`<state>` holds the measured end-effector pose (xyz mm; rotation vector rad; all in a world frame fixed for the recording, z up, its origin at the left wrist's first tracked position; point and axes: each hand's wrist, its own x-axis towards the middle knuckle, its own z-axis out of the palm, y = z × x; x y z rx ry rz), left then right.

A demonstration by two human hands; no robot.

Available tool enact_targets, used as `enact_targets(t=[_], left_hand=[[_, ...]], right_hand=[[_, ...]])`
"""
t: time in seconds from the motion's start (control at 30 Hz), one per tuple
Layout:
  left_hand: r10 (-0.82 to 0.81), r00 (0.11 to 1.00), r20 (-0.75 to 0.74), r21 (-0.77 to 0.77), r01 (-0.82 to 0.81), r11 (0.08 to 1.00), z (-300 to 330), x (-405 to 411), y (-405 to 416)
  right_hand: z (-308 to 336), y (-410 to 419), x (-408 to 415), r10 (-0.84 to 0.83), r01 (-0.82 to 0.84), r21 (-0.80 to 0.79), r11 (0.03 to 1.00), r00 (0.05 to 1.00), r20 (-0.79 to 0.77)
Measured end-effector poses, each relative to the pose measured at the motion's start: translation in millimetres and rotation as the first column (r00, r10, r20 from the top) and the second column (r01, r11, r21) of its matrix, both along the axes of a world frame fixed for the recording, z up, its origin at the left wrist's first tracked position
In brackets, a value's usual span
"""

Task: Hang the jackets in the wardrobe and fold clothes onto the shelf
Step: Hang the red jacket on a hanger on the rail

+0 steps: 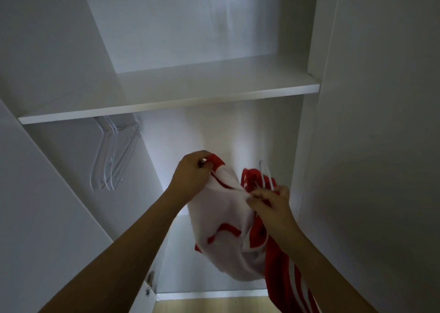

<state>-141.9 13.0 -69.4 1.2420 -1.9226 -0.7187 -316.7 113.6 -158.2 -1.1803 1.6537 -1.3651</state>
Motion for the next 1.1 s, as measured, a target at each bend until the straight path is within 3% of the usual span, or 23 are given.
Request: enact_targets(t=[0.07, 0.17, 0.23, 0.3, 0.47, 0.6, 0.67, 0.73, 0.83, 1.0, 1.1], left_hand=[[-0.116, 0.954, 0.275, -0.183, 0.171, 0.968, 12, 5, -5], [-0.287, 0.733, 0.617, -0.187, 0.491, 0.851, 36, 11, -10], [-0.299, 0.635, 0.712, -0.163, 0.564, 0.809, 50, 9, -8], [-0.306, 0.621, 0.722, -0.171, 0.588, 0.791, 58, 6, -5], [-0.342, 0.691, 0.637, -0.224, 0.589, 0.776, 61, 4, 2], [-0.33, 0.787, 0.521, -0.18, 0.48, 0.859, 53, 9, 5], [-0.279, 0.901, 0.332, -0.064, 0.316, 0.947, 44, 15, 7], [-0.188, 0.979, 0.075, 0.144, 0.176, 0.974, 36, 20, 11], [-0.099, 0.995, -0.005, 0.263, 0.097, 0.96, 27, 24, 17], [-0.065, 0.982, -0.177, 0.355, 0.126, 0.926, 17, 17, 36], [-0.108, 0.978, -0.178, 0.353, 0.166, 0.921, 14, 9, 45]], right_hand=[[-3, 1, -7, 0.012, -0.017, 0.023, 1.0, 0.98, 0.197], [-1, -3, -13, -0.004, -0.011, 0.048, 0.999, 0.957, 0.292], [8, -6, -7, 0.029, -0.04, 0.031, 0.999, 0.956, 0.293], [19, -9, 1, 0.078, -0.081, -0.001, 0.997, 0.961, 0.266], [33, -19, 17, 0.186, -0.181, -0.061, 0.982, 0.978, 0.093], [38, -26, 22, 0.107, -0.102, -0.067, 0.992, 0.992, 0.064], [39, -25, 20, 0.091, -0.081, -0.069, 0.994, 0.984, 0.152], [41, -21, 15, 0.068, -0.057, -0.056, 0.997, 0.972, 0.223], [40, -12, 9, 0.062, -0.052, -0.059, 0.997, 0.98, 0.189], [39, 0, 12, 0.009, 0.011, -0.099, 0.995, 0.979, 0.204], [41, 2, 15, -0.052, 0.072, -0.108, 0.992, 0.984, 0.172]])
